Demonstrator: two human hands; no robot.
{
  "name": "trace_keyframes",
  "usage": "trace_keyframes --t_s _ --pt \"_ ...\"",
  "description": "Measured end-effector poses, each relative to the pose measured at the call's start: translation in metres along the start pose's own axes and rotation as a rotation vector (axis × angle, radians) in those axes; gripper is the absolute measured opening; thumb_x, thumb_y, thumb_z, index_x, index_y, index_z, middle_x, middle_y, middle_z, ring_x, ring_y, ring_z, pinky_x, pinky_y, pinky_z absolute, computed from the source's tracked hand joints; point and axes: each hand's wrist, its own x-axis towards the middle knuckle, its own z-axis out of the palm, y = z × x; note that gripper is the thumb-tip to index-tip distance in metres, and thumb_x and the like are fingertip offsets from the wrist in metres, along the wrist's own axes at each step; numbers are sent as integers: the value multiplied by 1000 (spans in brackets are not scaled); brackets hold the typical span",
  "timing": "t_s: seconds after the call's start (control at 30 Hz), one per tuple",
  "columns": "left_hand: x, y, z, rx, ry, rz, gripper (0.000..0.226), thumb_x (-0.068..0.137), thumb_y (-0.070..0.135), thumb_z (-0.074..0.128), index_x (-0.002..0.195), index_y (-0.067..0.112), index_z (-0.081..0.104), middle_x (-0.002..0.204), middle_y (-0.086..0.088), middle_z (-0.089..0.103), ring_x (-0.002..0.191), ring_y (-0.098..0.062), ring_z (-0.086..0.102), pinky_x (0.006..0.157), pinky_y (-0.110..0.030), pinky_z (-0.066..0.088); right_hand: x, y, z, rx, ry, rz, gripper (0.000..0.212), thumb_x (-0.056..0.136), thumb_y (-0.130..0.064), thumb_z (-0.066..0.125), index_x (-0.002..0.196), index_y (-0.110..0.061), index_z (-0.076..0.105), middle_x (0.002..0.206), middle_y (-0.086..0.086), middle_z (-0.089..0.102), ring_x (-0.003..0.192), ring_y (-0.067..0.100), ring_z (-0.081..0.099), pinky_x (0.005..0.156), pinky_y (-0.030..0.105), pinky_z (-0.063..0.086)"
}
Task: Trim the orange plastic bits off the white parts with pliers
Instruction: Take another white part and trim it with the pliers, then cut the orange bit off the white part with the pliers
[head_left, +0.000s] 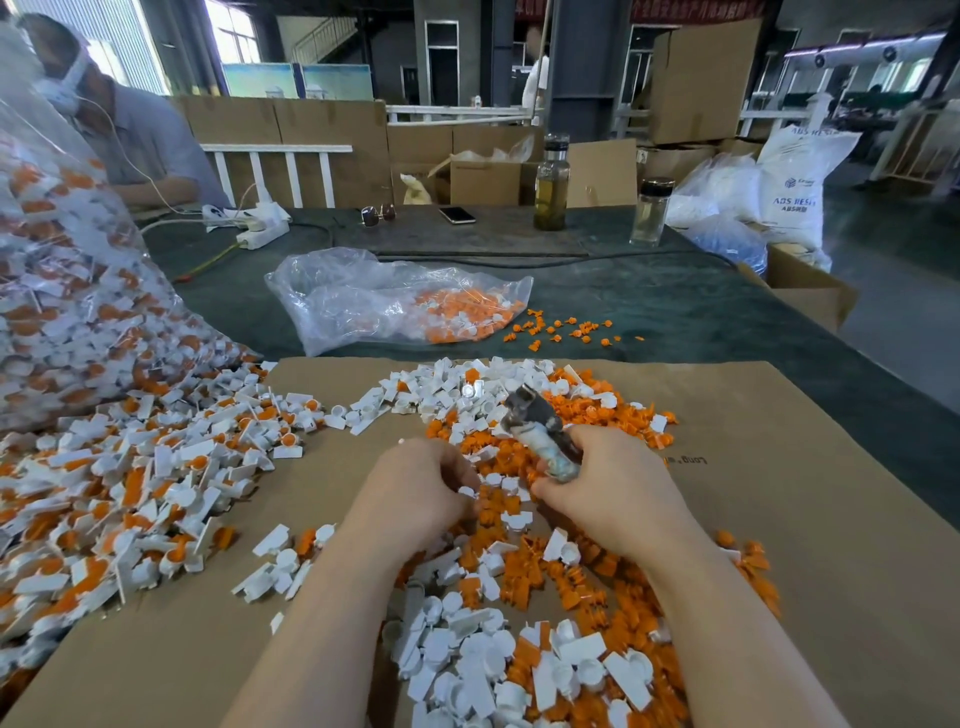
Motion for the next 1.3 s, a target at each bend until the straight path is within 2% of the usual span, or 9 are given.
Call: trace_keyframes --t_s 0.13,0.23,0.33,0.47,0.57,0.8,0.97,1.17,1.3 --pt "-2 1 -2 -154 103 -15 17 77 37 83 80 29 68 76 10 68 68 -2 62 54 -17 41 0 -3 -1 167 94 17 19 83 -40 68 80 -32 51 74 -14 55 66 4 53 51 20 34" --pt "-3 5 -6 -411 156 3 17 78 37 82 81 25 71 71 5 72 61 -3 66 57 -22 49 -1 -6 -3 307 173 15 15 85 -37 69 90 -26 60 79 -14 59 70 6 56 56 24 43" --pt "-5 12 -5 -807 95 -43 13 83 21 79 92 17 71 83 -3 77 76 -15 73 73 -31 59 -2 -9 -5 495 239 28 15 85 -31 70 98 -24 67 84 -13 66 75 8 61 67 30 54" --pt "-8 20 -2 -1113 65 -37 26 87 -2 66 99 19 77 91 -10 77 87 -20 75 80 -33 59 -5 -14 -5 620 279 -12 23 87 -22 70 109 -25 70 88 -23 64 87 -8 59 63 4 46" --pt "-10 25 -2 -1236 43 -14 24 87 -8 63 93 11 77 95 -14 77 90 -23 75 76 -29 61 -6 -17 -4 648 307 -15 27 86 -25 71 113 -23 68 91 -21 65 90 -11 58 65 3 45" --pt "-10 27 2 -1198 145 -3 16 77 4 80 85 14 72 88 -9 77 83 -17 73 76 -28 59 -8 -20 -4 630 398 -58 18 83 -28 73 99 -33 65 85 -24 63 89 -10 59 66 5 45" --pt "-8 27 4 -1062 308 -18 11 75 16 84 78 21 74 72 6 73 60 2 62 53 -10 47 -7 -20 -2 601 408 -91 17 83 -30 71 99 -32 64 83 -26 62 89 -10 58 68 4 45" --pt "-10 31 4 -1147 238 -4 13 79 8 80 79 10 67 73 -7 74 71 -18 72 64 -23 55 -8 -22 1 604 446 -103 17 84 -32 71 99 -30 64 84 -23 63 85 -5 61 70 13 48" --pt "-12 34 6 -1161 208 -7 7 80 8 79 81 6 72 75 -9 75 71 -17 73 63 -22 56 -9 -25 1 587 468 -119 16 84 -32 71 95 -35 60 83 -24 61 83 0 62 70 20 52"
